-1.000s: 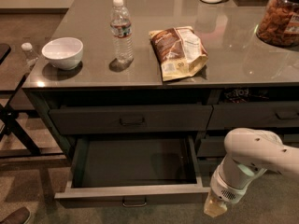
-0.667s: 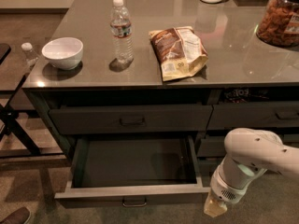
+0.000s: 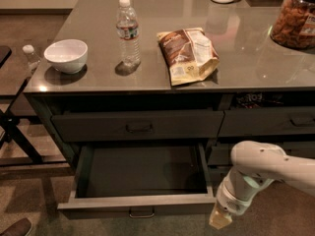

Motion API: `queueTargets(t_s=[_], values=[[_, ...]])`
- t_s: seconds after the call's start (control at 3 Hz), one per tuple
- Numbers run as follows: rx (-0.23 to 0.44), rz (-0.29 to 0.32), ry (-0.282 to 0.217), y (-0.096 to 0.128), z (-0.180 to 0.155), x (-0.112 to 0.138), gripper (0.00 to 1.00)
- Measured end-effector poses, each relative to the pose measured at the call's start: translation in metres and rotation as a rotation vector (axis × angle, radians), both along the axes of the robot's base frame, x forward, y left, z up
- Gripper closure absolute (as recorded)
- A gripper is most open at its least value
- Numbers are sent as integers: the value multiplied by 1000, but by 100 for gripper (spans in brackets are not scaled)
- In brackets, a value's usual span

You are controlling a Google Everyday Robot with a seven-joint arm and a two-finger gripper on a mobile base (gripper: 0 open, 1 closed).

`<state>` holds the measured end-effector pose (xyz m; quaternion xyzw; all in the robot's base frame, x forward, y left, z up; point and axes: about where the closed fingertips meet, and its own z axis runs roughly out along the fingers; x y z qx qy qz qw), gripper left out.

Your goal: Close middle drawer

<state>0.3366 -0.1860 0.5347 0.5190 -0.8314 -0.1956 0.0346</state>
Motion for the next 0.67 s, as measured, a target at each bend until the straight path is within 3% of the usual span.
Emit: queueTargets(t_s=[0.33, 0.67], values=[[30, 6, 33, 23, -53, 30, 100], [34, 7, 44, 25, -58, 28, 100]])
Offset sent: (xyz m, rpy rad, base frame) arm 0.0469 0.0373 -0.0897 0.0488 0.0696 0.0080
